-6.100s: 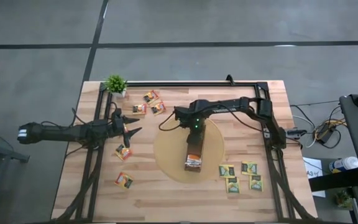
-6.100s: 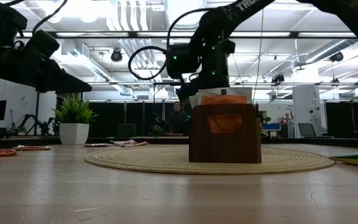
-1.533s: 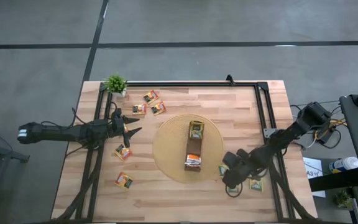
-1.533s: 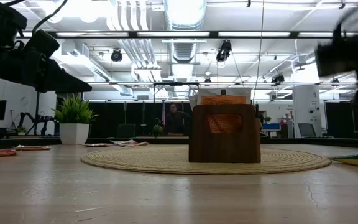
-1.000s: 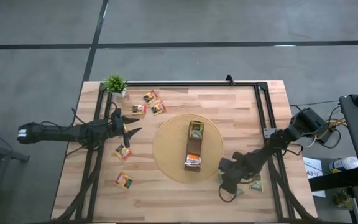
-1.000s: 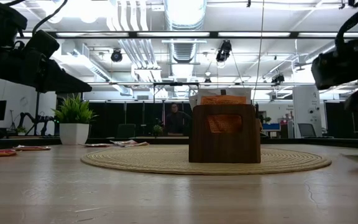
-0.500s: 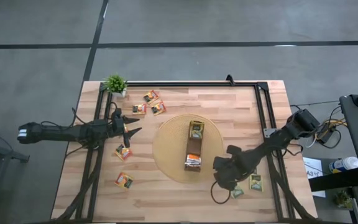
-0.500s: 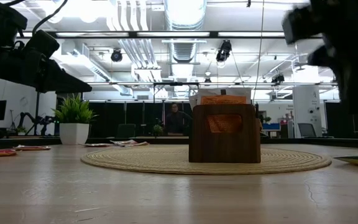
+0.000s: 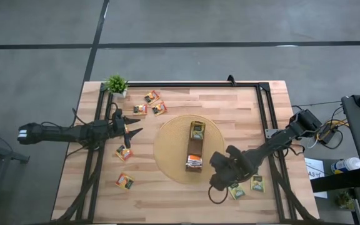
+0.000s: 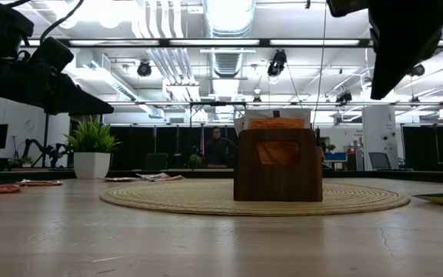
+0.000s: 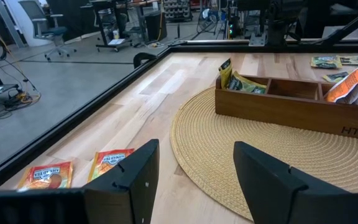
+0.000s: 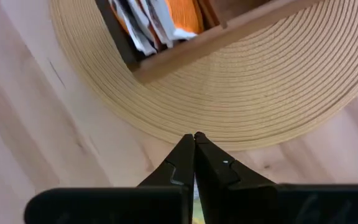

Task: Pick & Place Tea
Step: Put the yellow tea bag into the top section of the wooden organizer

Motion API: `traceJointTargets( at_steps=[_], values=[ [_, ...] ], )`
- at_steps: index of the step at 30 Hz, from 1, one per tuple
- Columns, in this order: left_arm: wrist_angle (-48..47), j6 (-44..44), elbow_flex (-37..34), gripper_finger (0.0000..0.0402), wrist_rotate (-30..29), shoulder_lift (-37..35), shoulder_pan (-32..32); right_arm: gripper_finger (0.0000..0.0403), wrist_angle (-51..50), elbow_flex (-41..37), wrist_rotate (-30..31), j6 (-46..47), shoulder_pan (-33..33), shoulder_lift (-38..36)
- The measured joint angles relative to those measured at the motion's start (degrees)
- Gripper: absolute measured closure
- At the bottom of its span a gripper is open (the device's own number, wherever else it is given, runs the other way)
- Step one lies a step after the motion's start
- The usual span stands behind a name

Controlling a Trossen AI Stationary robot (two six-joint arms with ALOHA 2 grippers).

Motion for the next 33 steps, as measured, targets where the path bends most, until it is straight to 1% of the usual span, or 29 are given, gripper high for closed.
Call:
traceJointTargets(
  at_steps=[9,11,13,15,18,24,33],
  values=[
    [-0.02,-0.01,-0.01,0.0199,0.0,0.0,0.01,0.0394,1.63,0.09,0.62,14.29,0.02,-0.09],
    [-0.02,0.0,-0.02,0.0199,0.0,0.0,0.02,0.0394,1.67,-0.44,3.46,16.7,0.1,-0.09],
    [0.0,0.0,-0.02,0.0199,0.0,0.0,0.02,0.0394,2.63,-1.29,7.88,17.98,0.49,-0.09],
    [-0.01,0.0,0.0,0.0199,0.0,0.0,0.02,0.0394,3.01,-1.84,11.1,17.6,0.55,-0.09],
    [-0.02,0.0,-0.01,0.0199,-0.01,0.0,0.01,0.0394,3.05,-1.95,12.28,15.89,0.44,-0.09],
    [-0.02,0.0,0.0,0.0199,0.0,0.0,0.02,0.0394,3.1,-1.95,17.89,10.78,0.35,-0.11],
    [-0.01,0.0,-0.02,0.0199,-0.01,0.0,0.01,0.0394,3.1,-1.95,18.15,8.38,0.13,-0.13]
  ],
)
